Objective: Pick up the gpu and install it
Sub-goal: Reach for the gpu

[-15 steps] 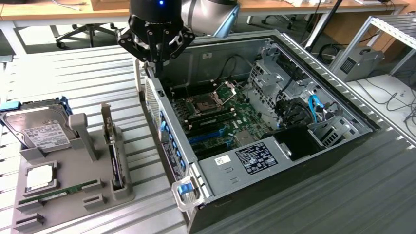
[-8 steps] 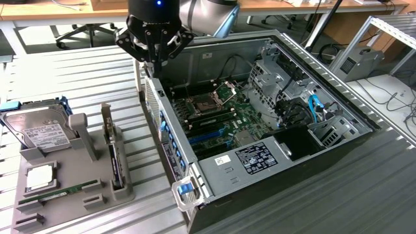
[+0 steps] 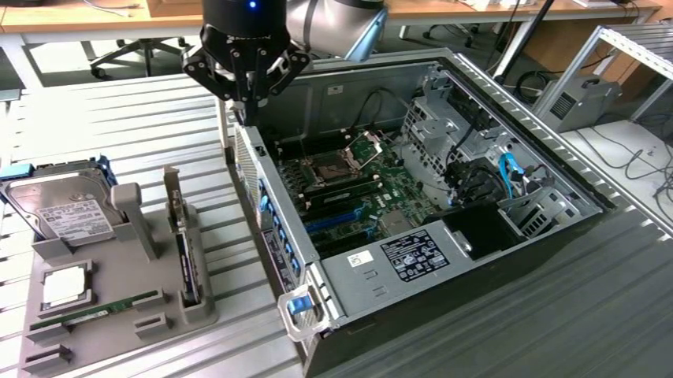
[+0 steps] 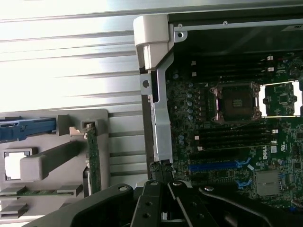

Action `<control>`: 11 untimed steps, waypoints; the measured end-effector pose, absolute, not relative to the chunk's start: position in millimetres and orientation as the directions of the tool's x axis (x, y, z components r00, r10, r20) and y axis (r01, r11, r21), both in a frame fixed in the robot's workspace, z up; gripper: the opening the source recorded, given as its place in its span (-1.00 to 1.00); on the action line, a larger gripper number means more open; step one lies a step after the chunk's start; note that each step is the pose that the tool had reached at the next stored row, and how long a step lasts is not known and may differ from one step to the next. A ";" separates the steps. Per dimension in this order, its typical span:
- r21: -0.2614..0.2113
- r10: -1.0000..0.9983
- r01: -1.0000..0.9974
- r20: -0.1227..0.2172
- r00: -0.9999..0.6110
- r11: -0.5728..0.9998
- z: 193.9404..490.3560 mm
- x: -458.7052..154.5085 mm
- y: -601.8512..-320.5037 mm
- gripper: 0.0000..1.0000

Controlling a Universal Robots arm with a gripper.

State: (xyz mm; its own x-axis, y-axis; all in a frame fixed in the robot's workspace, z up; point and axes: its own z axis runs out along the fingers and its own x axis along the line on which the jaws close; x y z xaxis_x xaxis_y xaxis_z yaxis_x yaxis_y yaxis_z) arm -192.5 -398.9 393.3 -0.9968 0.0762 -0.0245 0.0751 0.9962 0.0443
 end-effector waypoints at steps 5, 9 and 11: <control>0.044 0.076 0.075 -0.025 -0.997 0.996 393.3 -194.7 -398.9 -0.79; 0.044 0.076 0.075 -0.024 -0.997 0.996 393.3 -196.1 -398.9 -0.79; 0.044 0.076 0.075 -0.025 -0.997 0.996 393.3 -196.9 -398.9 -0.79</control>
